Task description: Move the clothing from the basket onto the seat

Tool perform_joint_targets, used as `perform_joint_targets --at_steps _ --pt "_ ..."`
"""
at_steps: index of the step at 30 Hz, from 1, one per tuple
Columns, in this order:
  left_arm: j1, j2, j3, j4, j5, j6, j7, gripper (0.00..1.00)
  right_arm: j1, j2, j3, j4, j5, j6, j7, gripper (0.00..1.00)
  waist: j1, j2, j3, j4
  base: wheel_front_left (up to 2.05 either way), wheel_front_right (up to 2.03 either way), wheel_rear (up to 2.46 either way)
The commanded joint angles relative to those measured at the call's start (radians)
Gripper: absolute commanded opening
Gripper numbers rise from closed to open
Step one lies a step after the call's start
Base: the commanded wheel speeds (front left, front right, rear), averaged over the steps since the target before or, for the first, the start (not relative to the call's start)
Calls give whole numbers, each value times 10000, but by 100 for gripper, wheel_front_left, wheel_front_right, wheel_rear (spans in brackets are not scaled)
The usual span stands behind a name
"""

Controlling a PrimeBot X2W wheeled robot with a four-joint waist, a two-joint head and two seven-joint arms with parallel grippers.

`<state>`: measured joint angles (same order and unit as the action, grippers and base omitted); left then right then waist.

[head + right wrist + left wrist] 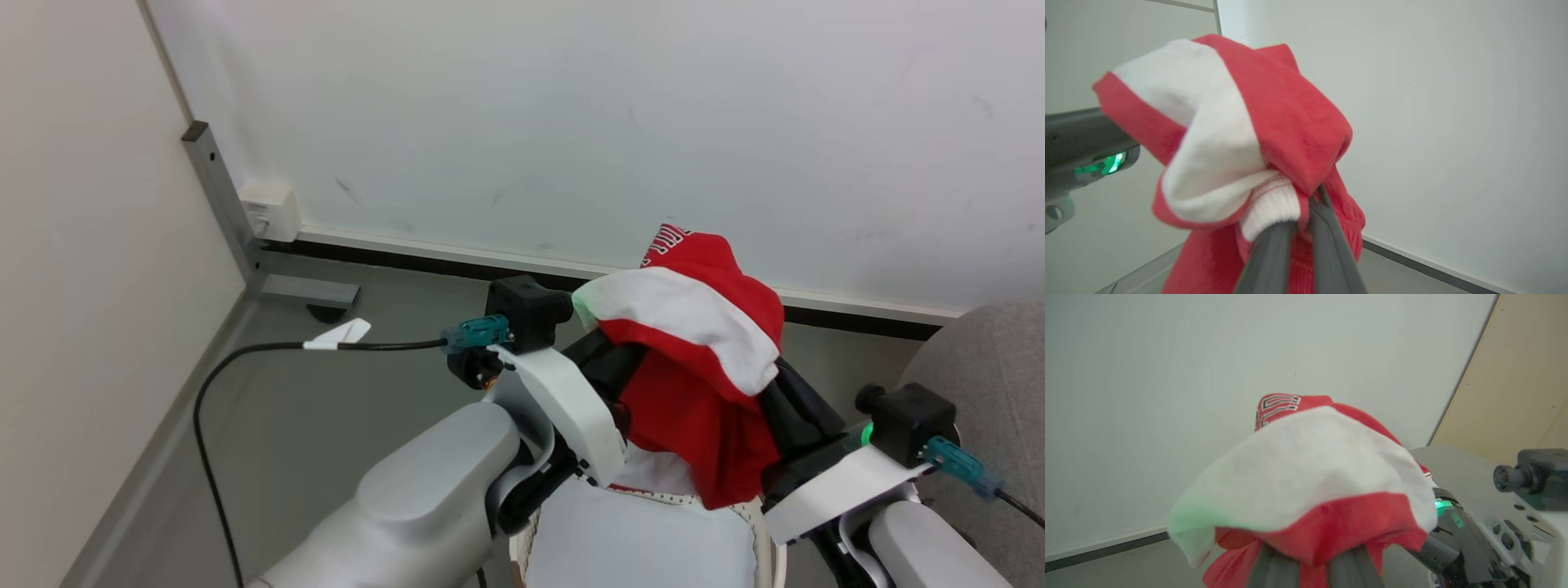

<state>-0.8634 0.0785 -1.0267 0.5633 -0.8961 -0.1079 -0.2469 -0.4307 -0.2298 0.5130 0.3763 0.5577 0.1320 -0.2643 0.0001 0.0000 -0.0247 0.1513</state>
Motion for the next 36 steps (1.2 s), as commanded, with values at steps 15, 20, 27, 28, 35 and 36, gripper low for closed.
perform_joint_targets --at_steps 15,20,27,28,35,36 --pt "795 66 -598 -57 113 -87 -74 100 1026 -167 -2392 -1742 2039 -27 -2 0 -1 0 217 -1527 0 0 0" --pt "986 -16 -998 -415 179 -148 -48 100 863 -121 -3458 -2154 2855 -24 1 0 -1 0 273 -2270 0 0 0" --pt "1025 168 -1018 -869 423 -17 -105 100 1114 -512 -4711 -2908 3107 -23 4 0 -1 0 312 -3440 0 0 0" --pt "1031 205 -988 -935 504 17 -124 100 1213 -556 -4825 -3013 3066 -23 6 0 -1 0 320 -3631 0 0 0" --pt "1148 372 -685 -1351 1237 236 -171 100 1954 -818 -5684 -3710 3007 -23 4 0 -1 0 485 -4849 0 0 0" --pt "1160 376 -630 -1393 1297 249 -173 100 2082 -831 -5751 -3784 2990 -23 4 0 -1 0 525 -4966 0 0 0"
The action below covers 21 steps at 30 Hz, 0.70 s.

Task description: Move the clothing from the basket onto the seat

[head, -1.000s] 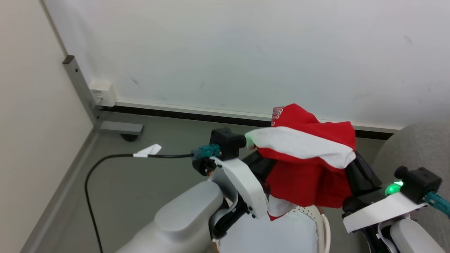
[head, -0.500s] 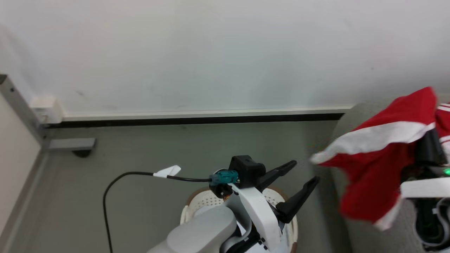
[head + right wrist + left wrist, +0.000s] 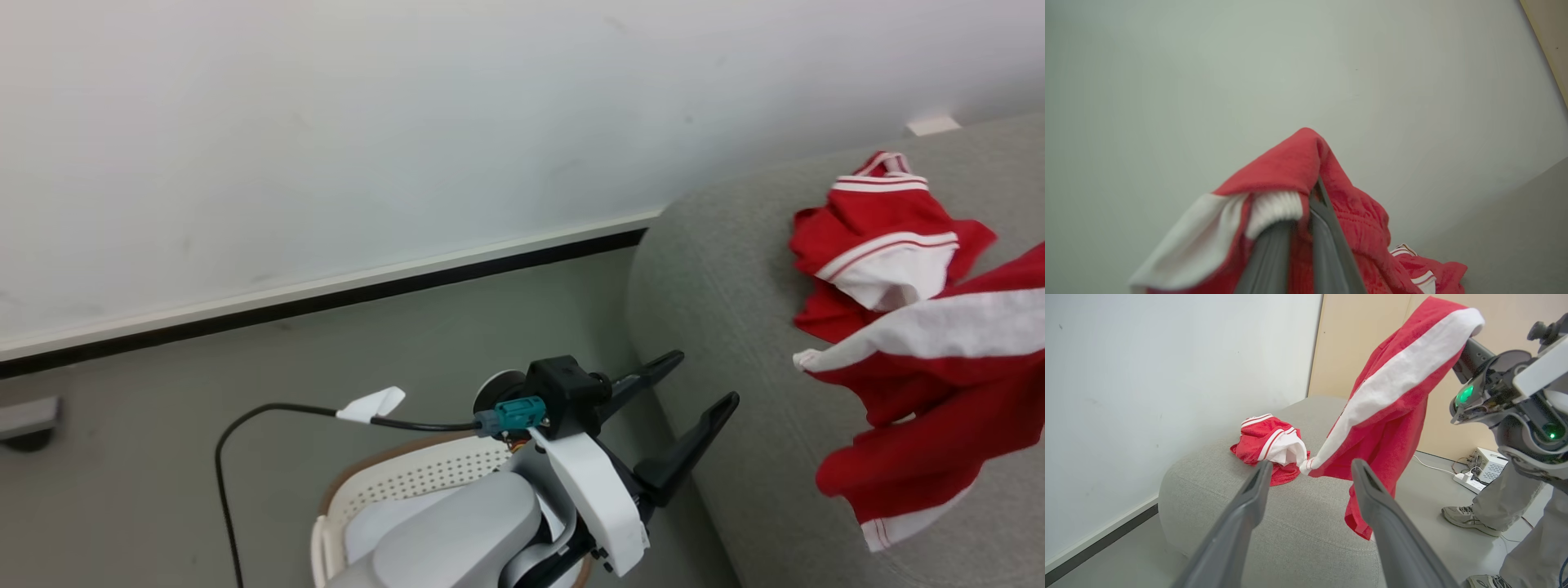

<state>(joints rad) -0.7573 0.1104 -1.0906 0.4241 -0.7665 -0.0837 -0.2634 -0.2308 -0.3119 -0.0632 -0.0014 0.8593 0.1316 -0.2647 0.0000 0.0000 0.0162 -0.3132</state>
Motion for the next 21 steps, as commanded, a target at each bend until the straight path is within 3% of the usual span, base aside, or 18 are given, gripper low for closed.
perform_joint_targets --at_steps 1,14,21 --pt "102 81 82 -54 113 8 -8 100 200 3 -6 -86 -70 -19 9 0 0 0 173 -449 0 0 0" --pt "420 159 819 -239 1110 -105 -9 100 494 106 7 -425 -113 -19 13 0 0 0 599 -1210 0 0 0" --pt "127 266 930 -204 1316 -209 -10 100 -634 -448 47 228 297 -19 292 0 0 0 1208 -1169 0 0 0"
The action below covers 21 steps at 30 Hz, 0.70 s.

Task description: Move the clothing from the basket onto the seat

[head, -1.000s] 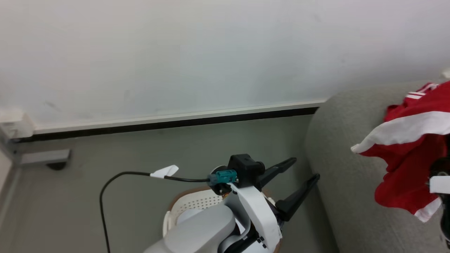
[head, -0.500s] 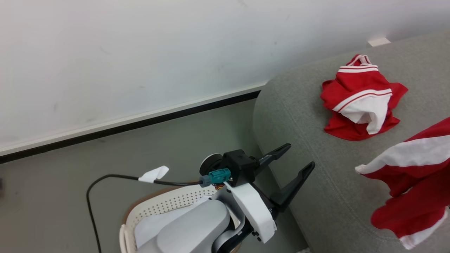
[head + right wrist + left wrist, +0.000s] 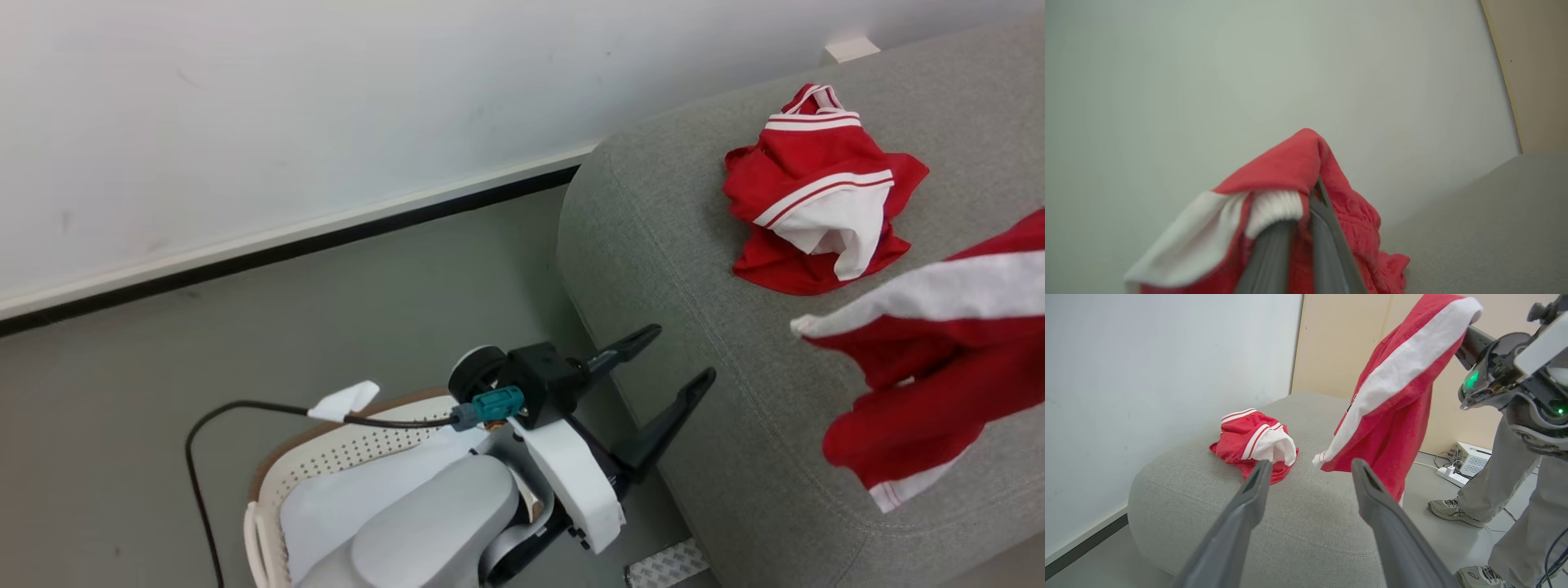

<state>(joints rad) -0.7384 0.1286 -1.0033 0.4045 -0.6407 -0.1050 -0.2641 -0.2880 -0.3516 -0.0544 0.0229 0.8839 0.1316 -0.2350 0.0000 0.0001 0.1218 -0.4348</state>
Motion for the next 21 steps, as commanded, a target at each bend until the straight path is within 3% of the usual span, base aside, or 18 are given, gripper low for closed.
perform_joint_targets --at_steps 1,10,21 --pt "-125 98 78 -31 87 -18 -2 100 -313 -206 -87 165 116 -19 41 0 0 -1 311 103 0 0 0" --pt "-590 713 184 -339 307 -21 82 100 -2489 -1270 -487 2708 365 -19 207 0 0 -1 1960 670 0 0 0" --pt "-1005 1735 422 -1198 485 184 566 100 -4900 -2437 -642 6194 -1164 -19 6 0 0 -1 3645 1530 0 0 0"
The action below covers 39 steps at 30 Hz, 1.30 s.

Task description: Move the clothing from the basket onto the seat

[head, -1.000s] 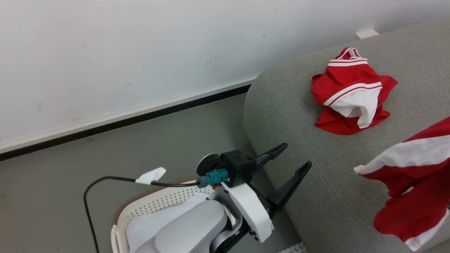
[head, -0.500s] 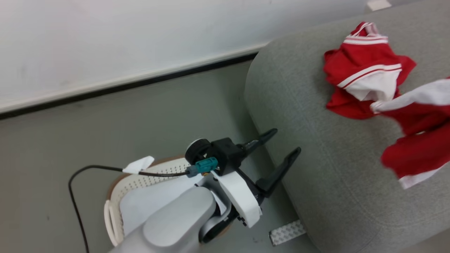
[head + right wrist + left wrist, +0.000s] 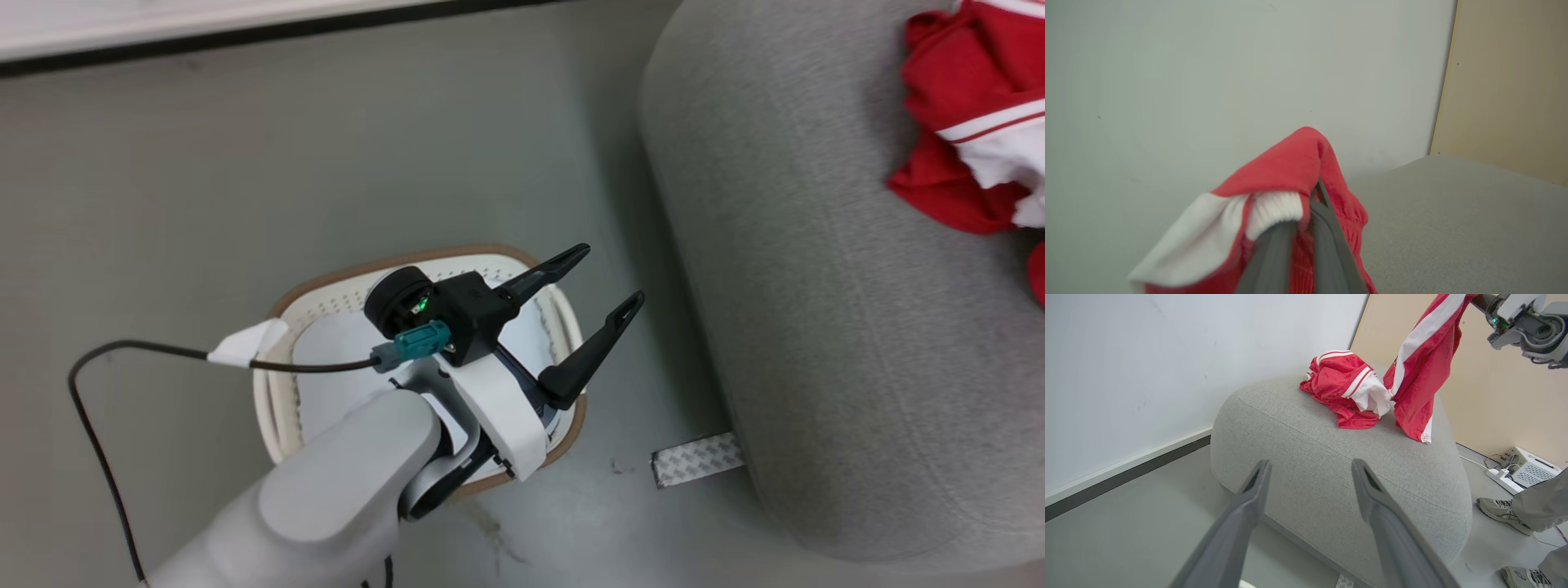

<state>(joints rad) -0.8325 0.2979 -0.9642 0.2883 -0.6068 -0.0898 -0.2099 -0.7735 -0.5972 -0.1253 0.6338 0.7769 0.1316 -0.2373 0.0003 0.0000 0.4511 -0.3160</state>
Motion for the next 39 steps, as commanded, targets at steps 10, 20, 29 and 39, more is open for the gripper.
perform_joint_targets --at_steps 10,20,29,39 --pt "-67 166 118 -182 -6 111 -78 100 -434 -41 1932 2540 -1135 -21 2207 0 -3 0 458 542 0 0 0" --pt "318 -154 135 229 -309 75 -310 100 -406 -616 3639 2749 -1140 -21 3972 100 -3 0 -417 567 0 0 0" --pt "1300 -477 409 895 -738 160 -496 100 509 -1734 5398 1412 -880 -21 5675 100 -3 0 -2593 704 0 0 0" --pt "2628 -327 1603 583 -982 591 -540 100 1653 -2912 5586 -1759 -259 -22 5993 100 -3 0 -4323 1492 0 0 0"
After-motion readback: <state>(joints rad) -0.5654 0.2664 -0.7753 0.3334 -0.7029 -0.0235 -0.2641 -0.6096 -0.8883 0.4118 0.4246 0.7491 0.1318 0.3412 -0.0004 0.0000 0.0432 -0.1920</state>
